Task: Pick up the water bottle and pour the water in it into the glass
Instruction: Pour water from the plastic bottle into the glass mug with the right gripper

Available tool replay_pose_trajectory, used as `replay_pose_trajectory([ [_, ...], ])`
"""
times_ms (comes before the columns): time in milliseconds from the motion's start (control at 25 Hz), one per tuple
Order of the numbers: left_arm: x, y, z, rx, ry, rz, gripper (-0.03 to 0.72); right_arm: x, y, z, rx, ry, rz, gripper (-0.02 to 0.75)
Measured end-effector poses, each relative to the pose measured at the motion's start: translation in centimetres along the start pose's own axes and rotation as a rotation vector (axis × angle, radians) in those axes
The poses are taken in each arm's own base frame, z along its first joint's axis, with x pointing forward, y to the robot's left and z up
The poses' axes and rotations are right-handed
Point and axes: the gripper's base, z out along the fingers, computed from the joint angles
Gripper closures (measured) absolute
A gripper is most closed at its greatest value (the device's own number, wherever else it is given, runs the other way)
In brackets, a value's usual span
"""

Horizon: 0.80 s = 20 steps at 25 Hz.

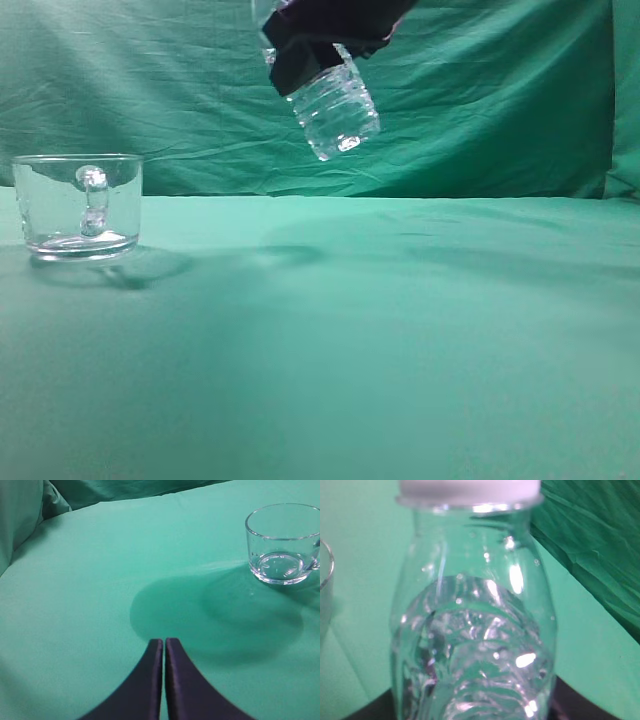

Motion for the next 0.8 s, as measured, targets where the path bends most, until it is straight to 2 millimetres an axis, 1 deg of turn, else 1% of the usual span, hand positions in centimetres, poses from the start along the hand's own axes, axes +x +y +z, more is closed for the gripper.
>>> replay_pose_trajectory([
  [120, 0.0, 0.0, 0.0, 0.000, 0.000, 0.000, 0.688, -1.1, 0.8, 1.6, -0.004, 0.010, -0.078, 0.398],
  [280, 0.0, 0.0, 0.0, 0.000, 0.000, 0.000, 0.688, -2.4, 1.7, 3.6, -0.003, 0.009, -0.138, 0.398],
  [440, 0.0, 0.0, 0.0, 0.000, 0.000, 0.000, 0.688, -2.7, 2.3, 5.0, -0.006, 0.007, -0.186, 0.398],
  [480, 0.0, 0.0, 0.0, 0.000, 0.000, 0.000, 0.688, -2.7, 2.9, 5.9, -0.012, 0.011, -0.232, 0.398],
  [600, 0.0, 0.0, 0.0, 0.000, 0.000, 0.000, 0.688, -2.6, 3.8, 6.9, -0.021, 0.019, -0.296, 0.398],
  [800, 0.0, 0.0, 0.0, 0.000, 0.000, 0.000, 0.688, -1.9, 4.3, 7.9, -0.025, 0.037, -0.422, 0.398],
])
